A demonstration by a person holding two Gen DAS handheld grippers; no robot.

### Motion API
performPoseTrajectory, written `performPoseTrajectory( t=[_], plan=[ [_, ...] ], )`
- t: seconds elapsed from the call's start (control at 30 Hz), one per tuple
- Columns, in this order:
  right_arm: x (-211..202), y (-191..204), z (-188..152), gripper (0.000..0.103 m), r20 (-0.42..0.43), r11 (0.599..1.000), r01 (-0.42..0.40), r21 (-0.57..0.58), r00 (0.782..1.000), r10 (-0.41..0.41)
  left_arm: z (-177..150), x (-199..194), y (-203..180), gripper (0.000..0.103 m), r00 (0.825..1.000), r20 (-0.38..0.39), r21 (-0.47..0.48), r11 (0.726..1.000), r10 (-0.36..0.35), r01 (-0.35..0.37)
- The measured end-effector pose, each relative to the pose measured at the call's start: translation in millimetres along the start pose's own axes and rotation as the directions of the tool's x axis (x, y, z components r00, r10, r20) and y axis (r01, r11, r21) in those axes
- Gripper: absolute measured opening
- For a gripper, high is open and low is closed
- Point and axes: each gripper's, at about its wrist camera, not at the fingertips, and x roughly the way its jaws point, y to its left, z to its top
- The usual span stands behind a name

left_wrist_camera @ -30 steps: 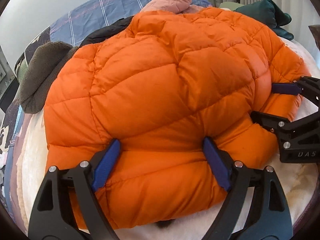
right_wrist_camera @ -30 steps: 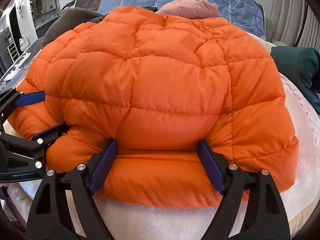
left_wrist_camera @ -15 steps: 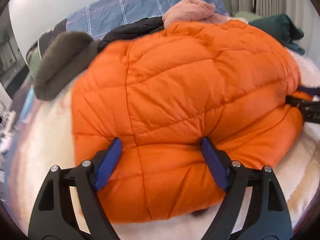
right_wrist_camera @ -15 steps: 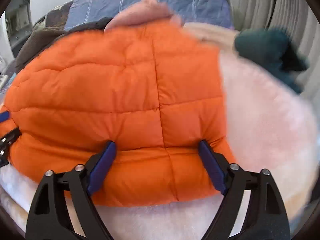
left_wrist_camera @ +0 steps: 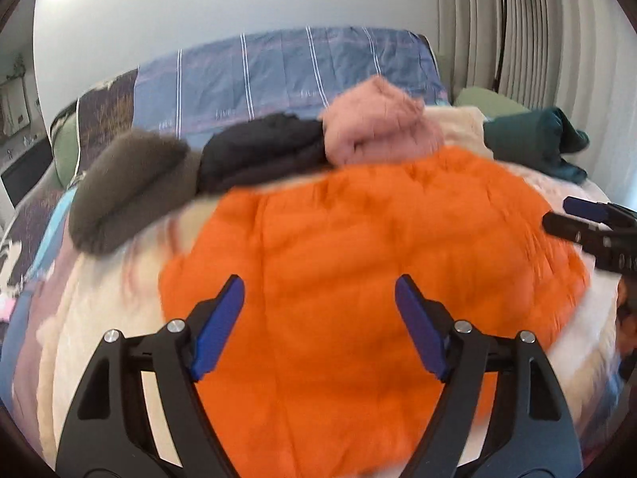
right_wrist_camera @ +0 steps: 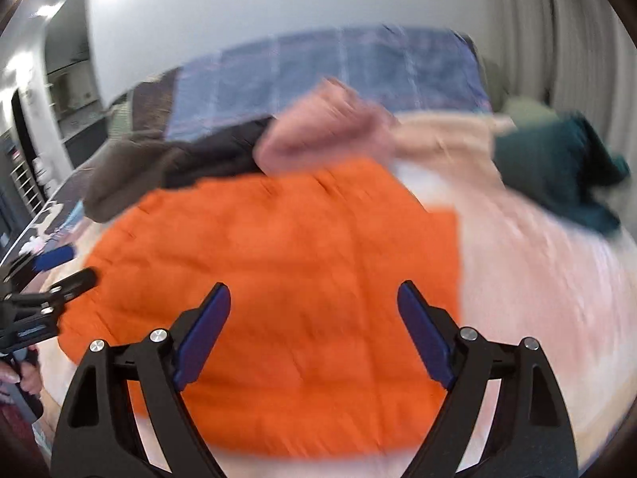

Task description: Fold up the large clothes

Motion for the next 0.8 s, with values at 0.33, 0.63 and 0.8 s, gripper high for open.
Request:
performPoseTrajectory(
  t=[0.33,0.63,0.8],
  plan=[
    [107,3,-23,0.093,-0.213,0.997,0.053,-0.059,0.975,-0.064,-15,109,-8,0.086,0.993,-0.117,-0.006,1.000,-0.012,0.011],
    [84,1,17,0.092,-0.198,1.000,-0.017,0.022,0.980,0.021,17,81,0,0.073,0.994,-0.089,-0.072,0.996,-0.056,0.049],
    [97,8,75,0.091,-0.110,0.999,-0.032,0.032,0.993,0.036,66,97,-2,0.063,0.999,-0.052,-0.055,0.998,0.002,-0.004]
  ],
)
